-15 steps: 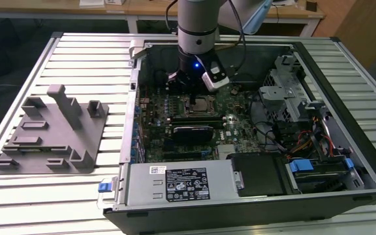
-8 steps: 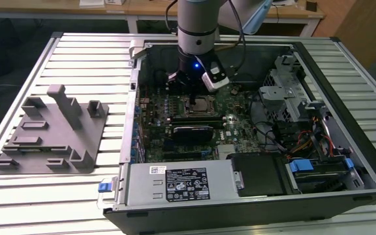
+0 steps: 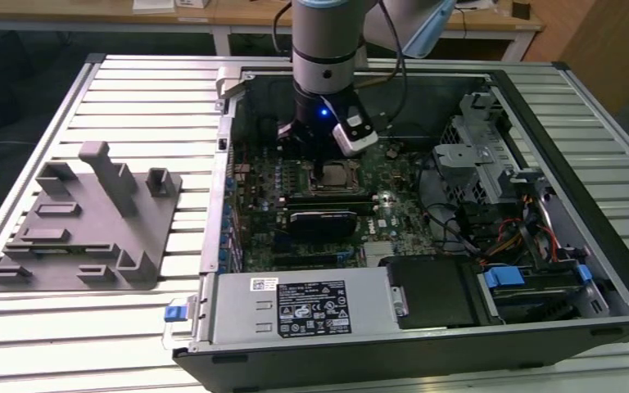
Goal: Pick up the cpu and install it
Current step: 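Close the cpu cover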
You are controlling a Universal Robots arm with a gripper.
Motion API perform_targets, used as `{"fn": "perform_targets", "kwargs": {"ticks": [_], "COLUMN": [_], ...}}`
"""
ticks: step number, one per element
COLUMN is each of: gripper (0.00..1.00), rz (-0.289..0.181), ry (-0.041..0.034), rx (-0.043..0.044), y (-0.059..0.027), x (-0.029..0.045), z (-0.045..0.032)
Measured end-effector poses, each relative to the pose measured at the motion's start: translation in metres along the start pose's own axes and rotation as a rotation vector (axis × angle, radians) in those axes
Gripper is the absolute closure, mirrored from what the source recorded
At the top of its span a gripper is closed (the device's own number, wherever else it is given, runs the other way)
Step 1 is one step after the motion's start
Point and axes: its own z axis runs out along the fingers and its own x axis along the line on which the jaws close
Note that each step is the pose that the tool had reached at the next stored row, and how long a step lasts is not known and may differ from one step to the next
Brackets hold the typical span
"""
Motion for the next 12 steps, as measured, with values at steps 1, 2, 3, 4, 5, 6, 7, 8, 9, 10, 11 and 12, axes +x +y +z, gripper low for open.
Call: {"fn": "perform_targets", "kwargs": {"ticks": [1,2,3,4,5,6,7,8,9,10,11,12], "gripper": [0.89,0.89,0.89,0.89,0.89,0.89,0.89,0.89,0.89,0.89,0.89,0.89], "rz": [0.000,0.000,0.000,0.000,0.000,0.000,0.000,0.000,0.000,0.000,0.000,0.000], "ry": [0.0000,0.0000,0.0001,0.0001,0.0000,-0.0001,0.0000,0.0001,0.0000,-0.0001,0.0000,0.0000], "rx": [-0.0001,0.0000,0.0002,0.0001,-0.0001,-0.0001,0.0000,0.0001,0.0000,-0.0001,-0.0001,0.0000], "y": [0.0001,0.0002,0.0002,0.0003,0.0004,0.0006,0.0009,0.0012,0.0015,0.0016,0.0017,0.0017], "x": [0.0000,0.0000,0.0001,0.0001,0.0001,0.0003,0.0006,0.0009,0.0013,0.0018,0.0021,0.0023], "z": [0.0007,0.0011,0.0013,0.0016,0.0020,0.0024,0.0028,0.0031,0.0036,0.0040,0.0046,0.0053]}}
